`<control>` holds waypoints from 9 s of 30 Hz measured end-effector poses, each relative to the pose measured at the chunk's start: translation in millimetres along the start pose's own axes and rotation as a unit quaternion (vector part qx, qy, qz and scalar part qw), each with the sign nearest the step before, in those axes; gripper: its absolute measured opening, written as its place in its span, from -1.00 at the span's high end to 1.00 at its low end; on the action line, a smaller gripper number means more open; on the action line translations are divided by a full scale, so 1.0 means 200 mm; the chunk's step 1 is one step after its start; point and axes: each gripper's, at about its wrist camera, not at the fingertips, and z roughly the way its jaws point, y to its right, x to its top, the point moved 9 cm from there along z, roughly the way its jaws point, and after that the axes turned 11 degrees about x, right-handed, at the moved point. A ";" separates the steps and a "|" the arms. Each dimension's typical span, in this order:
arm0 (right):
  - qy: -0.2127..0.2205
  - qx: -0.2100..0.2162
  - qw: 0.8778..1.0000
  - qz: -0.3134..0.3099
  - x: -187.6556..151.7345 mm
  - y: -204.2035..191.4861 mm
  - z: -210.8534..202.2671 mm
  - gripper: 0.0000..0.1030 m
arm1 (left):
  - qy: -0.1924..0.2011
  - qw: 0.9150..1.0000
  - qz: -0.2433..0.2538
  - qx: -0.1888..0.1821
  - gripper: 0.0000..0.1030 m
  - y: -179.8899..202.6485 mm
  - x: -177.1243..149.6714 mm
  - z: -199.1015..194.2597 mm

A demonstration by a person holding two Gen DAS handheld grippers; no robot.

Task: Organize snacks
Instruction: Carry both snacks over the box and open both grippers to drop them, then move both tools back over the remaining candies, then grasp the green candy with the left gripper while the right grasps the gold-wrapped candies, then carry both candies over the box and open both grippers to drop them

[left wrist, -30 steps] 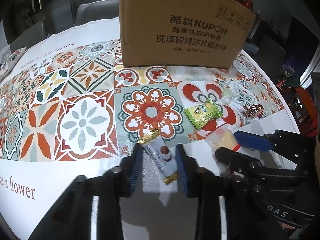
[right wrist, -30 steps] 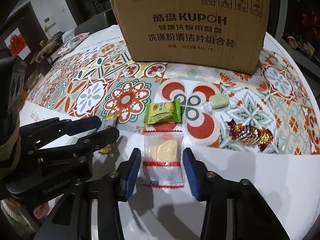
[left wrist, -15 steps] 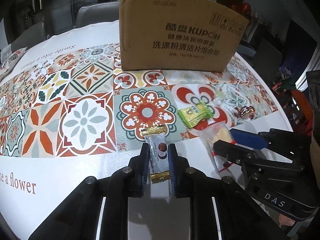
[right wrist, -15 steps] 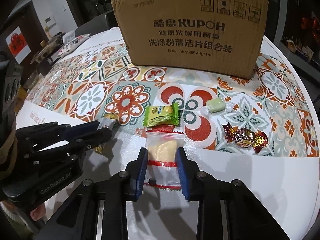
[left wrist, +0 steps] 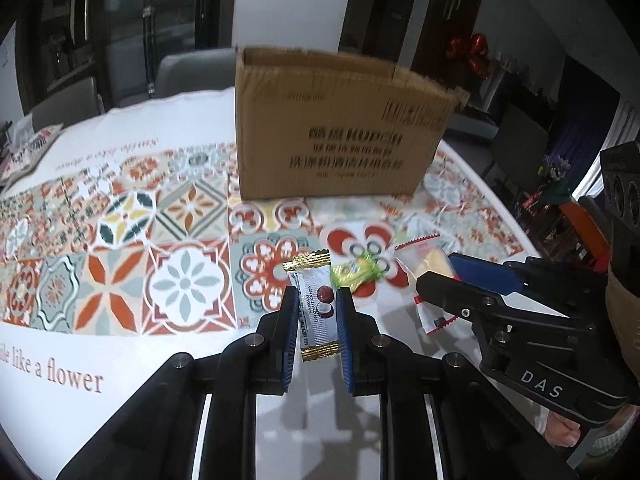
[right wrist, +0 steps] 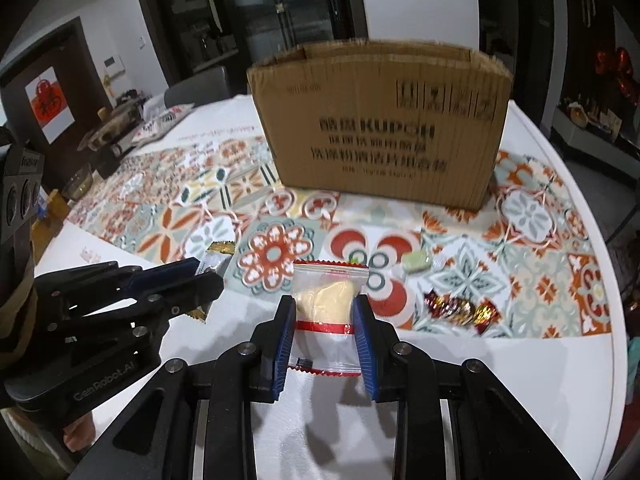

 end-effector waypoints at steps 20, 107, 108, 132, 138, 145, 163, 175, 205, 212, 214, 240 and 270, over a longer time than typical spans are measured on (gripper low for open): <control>0.117 -0.025 0.992 -0.032 0.46 0.02 -0.37 0.41 | 0.132 0.991 0.022 0.003 0.62 0.08 0.52 -0.33; 0.123 -0.047 0.991 -0.010 0.47 0.27 -0.34 -0.31 | 0.123 0.990 0.066 0.017 -0.01 0.20 0.56 -0.16; 0.117 -0.045 0.992 -0.005 0.45 0.27 -0.33 -0.31 | 0.120 0.990 0.066 0.015 -0.02 0.20 0.55 -0.15; -0.008 -0.078 0.996 0.034 -0.05 0.43 -0.05 -0.31 | -0.016 0.995 0.098 -0.002 -0.06 0.26 0.02 0.21; -0.032 -0.090 0.994 0.046 -0.11 0.50 0.01 -0.31 | -0.041 0.993 0.106 -0.002 -0.06 0.27 -0.03 0.32; -0.047 -0.103 0.993 0.039 -0.13 0.53 0.07 -0.31 | -0.051 0.991 0.121 0.013 -0.06 0.27 -0.03 0.44; -0.063 -0.092 0.993 0.034 -0.13 0.58 0.16 -0.06 | -0.074 0.993 0.087 -0.018 0.26 0.32 0.03 0.57; -0.053 -0.068 0.996 0.037 -0.12 0.52 0.14 0.51 | -0.075 0.994 0.063 -0.038 0.53 0.32 0.01 0.51; -0.069 -0.037 0.996 0.029 -0.11 0.42 0.23 0.39 | -0.069 0.995 0.042 -0.051 0.54 0.32 0.01 0.41; -0.058 -0.042 0.997 0.012 -0.08 0.37 0.22 0.63 | -0.065 0.996 0.037 -0.052 0.54 0.31 0.01 0.39; -0.050 -0.042 0.998 0.011 -0.06 0.36 0.20 0.63 | -0.062 0.996 0.034 -0.053 0.54 0.31 0.02 0.37; 0.111 -0.030 0.993 -0.018 0.58 0.17 -0.27 0.63 | 0.110 0.993 0.028 -0.019 0.54 0.12 0.69 -0.19; 0.102 -0.046 0.993 -0.037 1.07 0.30 -0.18 0.63 | 0.078 0.996 0.052 0.011 0.53 0.06 1.15 0.08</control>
